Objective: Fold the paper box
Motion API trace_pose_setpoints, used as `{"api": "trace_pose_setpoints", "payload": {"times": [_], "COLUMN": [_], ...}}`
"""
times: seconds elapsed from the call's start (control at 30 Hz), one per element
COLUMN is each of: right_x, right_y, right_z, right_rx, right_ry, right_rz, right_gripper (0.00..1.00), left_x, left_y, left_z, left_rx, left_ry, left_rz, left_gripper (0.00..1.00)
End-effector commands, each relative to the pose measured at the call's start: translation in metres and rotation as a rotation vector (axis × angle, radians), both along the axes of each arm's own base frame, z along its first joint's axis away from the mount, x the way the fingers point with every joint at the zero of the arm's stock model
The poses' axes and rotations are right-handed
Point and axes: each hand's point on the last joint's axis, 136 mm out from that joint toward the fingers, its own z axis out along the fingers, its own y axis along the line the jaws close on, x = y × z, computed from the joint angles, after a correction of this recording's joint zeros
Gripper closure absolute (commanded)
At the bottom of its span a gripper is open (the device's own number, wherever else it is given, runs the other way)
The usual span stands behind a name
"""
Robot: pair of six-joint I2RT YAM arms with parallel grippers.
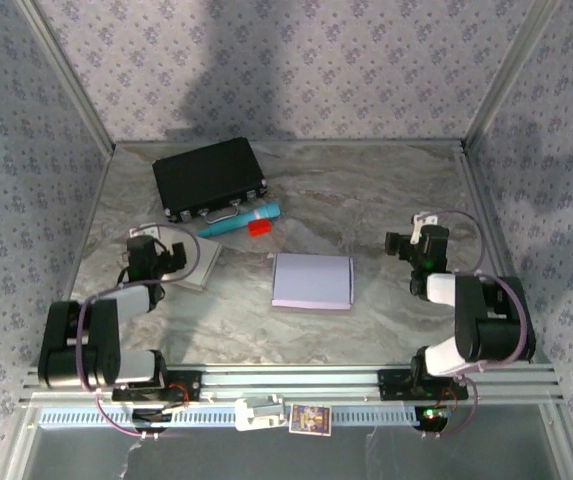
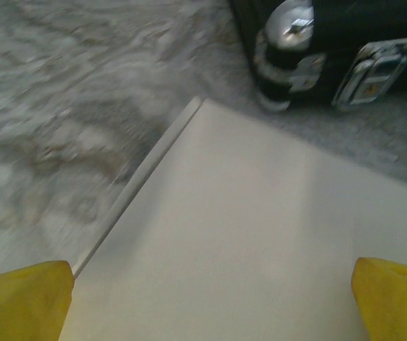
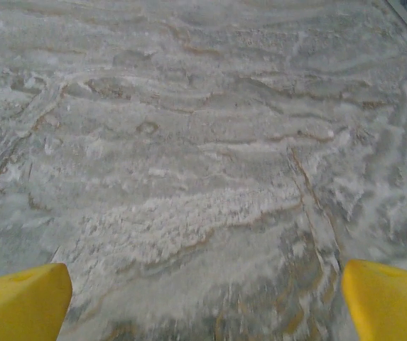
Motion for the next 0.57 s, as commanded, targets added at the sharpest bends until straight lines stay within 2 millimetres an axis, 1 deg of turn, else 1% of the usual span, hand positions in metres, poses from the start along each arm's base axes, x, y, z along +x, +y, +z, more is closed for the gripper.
{"api": "trace_pose_setpoints", "payload": {"times": [0.0,0.03,0.07,0.1,0.17,0.2,0.23,0.37,0.53], "right_x": [0.010,0.010,0.011,0.011,0.011,0.012,0.012,0.014,0.013], "right_y": [0.001,-0.004,-0.005,-0.002,0.001,0.003,0.005,0.003,0.004], "right_z": [0.021,0.021,0.022,0.021,0.020,0.020,0.021,0.018,0.020], "right_rx": [-0.008,-0.022,-0.033,-0.044,-0.048,-0.054,-0.057,-0.019,-0.029], "right_ry": [-0.118,-0.123,-0.123,-0.116,-0.112,-0.111,-0.113,-0.097,-0.106], "right_rz": [0.021,-0.023,-0.037,-0.029,-0.013,-0.004,0.002,0.018,0.018], "right_gripper": [0.01,0.01,0.01,0.01,0.01,0.01,0.01,0.01,0.01], "left_x": [0.046,0.045,0.043,0.039,0.044,0.043,0.044,0.044,0.044], "left_y": [-0.018,-0.018,-0.017,-0.016,-0.014,-0.014,-0.014,-0.014,-0.015], "left_z": [0.042,0.034,0.033,0.029,0.029,0.025,0.029,0.028,0.028], "left_rx": [-0.002,-0.002,-0.008,-0.018,-0.020,-0.021,-0.018,-0.020,-0.017], "left_ry": [-0.202,-0.227,-0.264,-0.225,-0.228,-0.195,-0.202,-0.205,-0.202], "left_rz": [-0.134,-0.131,-0.133,-0.131,-0.126,-0.126,-0.127,-0.125,-0.127], "left_gripper": [0.00,0.00,0.00,0.00,0.00,0.00,0.00,0.00,0.00]}}
